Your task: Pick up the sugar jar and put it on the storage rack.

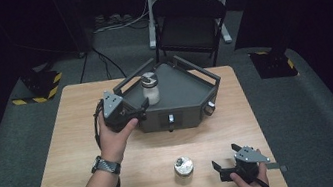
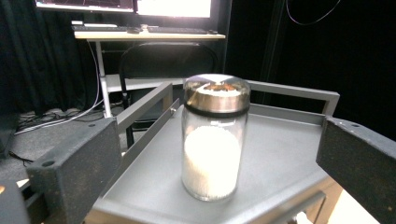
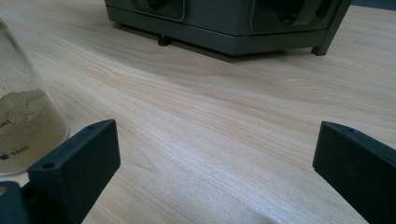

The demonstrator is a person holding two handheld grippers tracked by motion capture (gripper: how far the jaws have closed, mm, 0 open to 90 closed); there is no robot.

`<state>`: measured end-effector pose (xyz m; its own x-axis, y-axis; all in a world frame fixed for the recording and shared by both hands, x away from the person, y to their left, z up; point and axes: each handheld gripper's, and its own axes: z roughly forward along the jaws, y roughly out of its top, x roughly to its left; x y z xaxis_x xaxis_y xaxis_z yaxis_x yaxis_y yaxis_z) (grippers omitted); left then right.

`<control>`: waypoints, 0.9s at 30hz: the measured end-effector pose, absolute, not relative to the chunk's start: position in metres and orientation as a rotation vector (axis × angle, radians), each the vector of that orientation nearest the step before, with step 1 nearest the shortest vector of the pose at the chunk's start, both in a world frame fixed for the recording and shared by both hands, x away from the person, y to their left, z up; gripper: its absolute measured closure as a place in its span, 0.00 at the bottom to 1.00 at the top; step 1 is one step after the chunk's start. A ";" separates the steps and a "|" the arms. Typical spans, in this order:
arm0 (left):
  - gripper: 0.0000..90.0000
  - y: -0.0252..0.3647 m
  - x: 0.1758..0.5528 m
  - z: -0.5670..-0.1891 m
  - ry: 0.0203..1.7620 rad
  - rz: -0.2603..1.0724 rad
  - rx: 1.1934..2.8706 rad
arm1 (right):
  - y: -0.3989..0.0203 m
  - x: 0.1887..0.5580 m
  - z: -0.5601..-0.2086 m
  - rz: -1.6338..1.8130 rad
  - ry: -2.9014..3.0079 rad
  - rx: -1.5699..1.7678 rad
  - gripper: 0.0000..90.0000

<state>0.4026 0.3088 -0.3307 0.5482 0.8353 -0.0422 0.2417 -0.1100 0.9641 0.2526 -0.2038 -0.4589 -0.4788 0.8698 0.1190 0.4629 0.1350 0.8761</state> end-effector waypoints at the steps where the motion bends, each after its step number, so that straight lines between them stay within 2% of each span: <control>1: 0.01 0.312 0.400 -0.332 0.912 0.645 1.649 | -0.204 0.252 -0.459 1.296 1.997 1.281 0.01; 27: 0.01 0.364 0.337 -0.363 0.886 0.623 1.667 | -0.198 0.253 -0.456 1.260 2.013 1.262 0.01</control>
<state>0.3373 0.3642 -0.3634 0.5831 0.8115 -0.0386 0.2386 -0.1256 0.9630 0.2526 -0.1985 -0.4564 -0.4811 0.8720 0.0901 0.4624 0.1650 0.8712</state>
